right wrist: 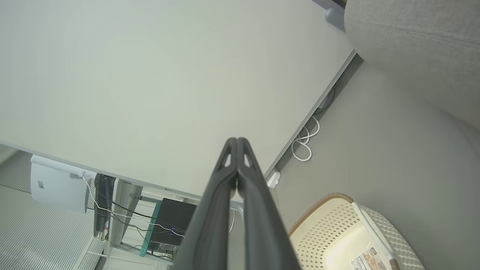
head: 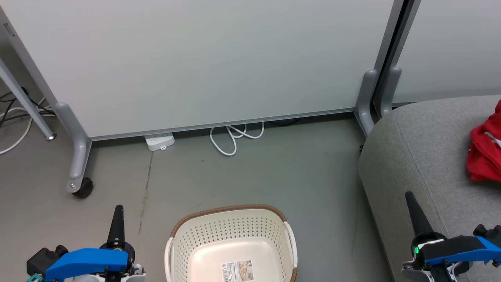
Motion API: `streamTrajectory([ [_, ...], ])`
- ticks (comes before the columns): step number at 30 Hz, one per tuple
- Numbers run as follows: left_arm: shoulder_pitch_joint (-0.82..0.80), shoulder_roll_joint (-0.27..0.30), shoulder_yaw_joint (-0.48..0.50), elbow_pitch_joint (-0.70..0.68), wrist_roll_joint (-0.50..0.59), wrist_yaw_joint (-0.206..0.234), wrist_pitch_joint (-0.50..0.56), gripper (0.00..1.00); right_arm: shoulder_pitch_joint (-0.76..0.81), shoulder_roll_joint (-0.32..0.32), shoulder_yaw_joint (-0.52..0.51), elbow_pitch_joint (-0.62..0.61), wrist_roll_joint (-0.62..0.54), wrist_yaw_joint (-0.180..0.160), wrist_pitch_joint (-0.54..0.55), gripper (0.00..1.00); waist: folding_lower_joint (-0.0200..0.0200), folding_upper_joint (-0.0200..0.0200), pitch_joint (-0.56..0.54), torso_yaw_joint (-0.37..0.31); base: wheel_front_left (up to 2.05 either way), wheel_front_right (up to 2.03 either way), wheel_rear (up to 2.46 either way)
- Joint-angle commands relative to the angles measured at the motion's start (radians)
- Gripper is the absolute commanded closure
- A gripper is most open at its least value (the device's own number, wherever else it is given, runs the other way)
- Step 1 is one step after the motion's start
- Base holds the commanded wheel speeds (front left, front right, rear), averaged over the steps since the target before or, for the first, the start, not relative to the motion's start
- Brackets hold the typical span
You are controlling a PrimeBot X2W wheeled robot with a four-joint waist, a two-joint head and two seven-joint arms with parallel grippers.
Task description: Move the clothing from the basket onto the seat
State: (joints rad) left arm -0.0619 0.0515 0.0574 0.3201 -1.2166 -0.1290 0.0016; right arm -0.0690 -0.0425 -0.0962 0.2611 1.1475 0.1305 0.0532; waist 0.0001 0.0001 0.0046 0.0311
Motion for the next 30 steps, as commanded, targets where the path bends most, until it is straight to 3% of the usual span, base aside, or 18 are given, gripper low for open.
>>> streamTrajectory([
  [1, -0.024, 0.001, 0.011, -0.016, -0.030, -0.002, 0.009, 1.00, -0.023, -0.008, -0.003, -0.012, 0.035, 0.000, 0.007, 1.00, -0.0001, -0.0001, 0.000, -0.001, 0.00, 0.00, 0.00],
  [30, -0.042, -0.001, 0.041, -0.052, -0.245, -0.003, 0.072, 1.00, -0.037, -0.010, -0.013, -0.015, 0.289, 0.000, 0.041, 1.00, -0.0001, -0.0001, -0.001, -0.017, 0.00, 0.00, 0.00],
])
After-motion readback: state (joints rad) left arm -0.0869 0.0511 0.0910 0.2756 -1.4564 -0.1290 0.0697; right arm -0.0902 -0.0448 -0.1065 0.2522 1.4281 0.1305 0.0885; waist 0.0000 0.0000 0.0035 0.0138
